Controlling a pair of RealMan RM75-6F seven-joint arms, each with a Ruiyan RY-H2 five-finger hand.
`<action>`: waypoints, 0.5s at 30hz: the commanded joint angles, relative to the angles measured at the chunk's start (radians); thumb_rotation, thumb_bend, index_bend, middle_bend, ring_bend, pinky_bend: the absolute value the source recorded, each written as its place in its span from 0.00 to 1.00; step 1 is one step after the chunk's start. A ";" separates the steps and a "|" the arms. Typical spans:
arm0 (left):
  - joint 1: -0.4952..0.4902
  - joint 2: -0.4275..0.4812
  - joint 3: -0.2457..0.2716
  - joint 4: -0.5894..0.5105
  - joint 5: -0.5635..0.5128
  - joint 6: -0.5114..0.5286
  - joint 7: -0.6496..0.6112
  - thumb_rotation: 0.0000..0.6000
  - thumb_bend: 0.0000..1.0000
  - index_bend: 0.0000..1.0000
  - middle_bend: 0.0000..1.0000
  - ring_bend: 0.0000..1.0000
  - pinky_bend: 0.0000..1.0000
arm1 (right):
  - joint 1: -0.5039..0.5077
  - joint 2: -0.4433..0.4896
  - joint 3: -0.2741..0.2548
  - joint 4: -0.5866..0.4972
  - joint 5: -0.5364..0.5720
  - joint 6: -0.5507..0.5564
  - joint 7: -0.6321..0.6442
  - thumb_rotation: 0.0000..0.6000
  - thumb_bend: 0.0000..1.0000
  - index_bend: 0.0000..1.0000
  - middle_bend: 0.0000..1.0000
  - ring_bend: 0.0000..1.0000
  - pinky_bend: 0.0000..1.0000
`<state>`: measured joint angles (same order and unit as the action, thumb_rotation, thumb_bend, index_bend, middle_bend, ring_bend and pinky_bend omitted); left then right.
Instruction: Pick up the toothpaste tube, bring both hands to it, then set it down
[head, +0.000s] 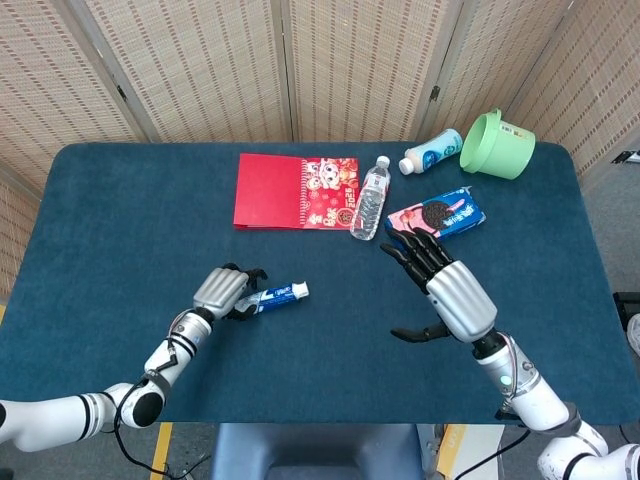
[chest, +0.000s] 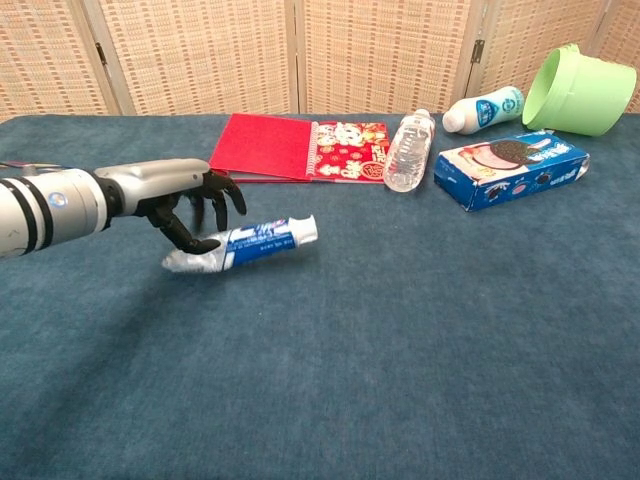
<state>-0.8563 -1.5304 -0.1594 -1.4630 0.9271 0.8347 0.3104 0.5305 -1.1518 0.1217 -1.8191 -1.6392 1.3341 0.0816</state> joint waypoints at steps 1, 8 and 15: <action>0.003 0.018 -0.008 -0.018 -0.017 0.005 0.001 1.00 0.32 0.00 0.18 0.05 0.08 | -0.009 0.015 -0.003 -0.001 0.005 0.000 -0.005 0.00 0.00 0.00 0.00 0.00 0.00; 0.075 0.109 -0.021 -0.076 0.038 0.097 -0.082 1.00 0.32 0.07 0.18 0.11 0.08 | -0.059 0.096 -0.028 -0.001 0.047 -0.010 -0.110 0.27 0.00 0.00 0.00 0.00 0.00; 0.196 0.225 0.004 -0.107 0.162 0.229 -0.196 1.00 0.33 0.21 0.28 0.21 0.10 | -0.148 0.135 -0.053 0.048 0.074 0.061 -0.150 0.79 0.00 0.00 0.00 0.00 0.00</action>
<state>-0.7020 -1.3354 -0.1671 -1.5604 1.0526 1.0163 0.1499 0.4045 -1.0225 0.0770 -1.7897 -1.5738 1.3738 -0.0574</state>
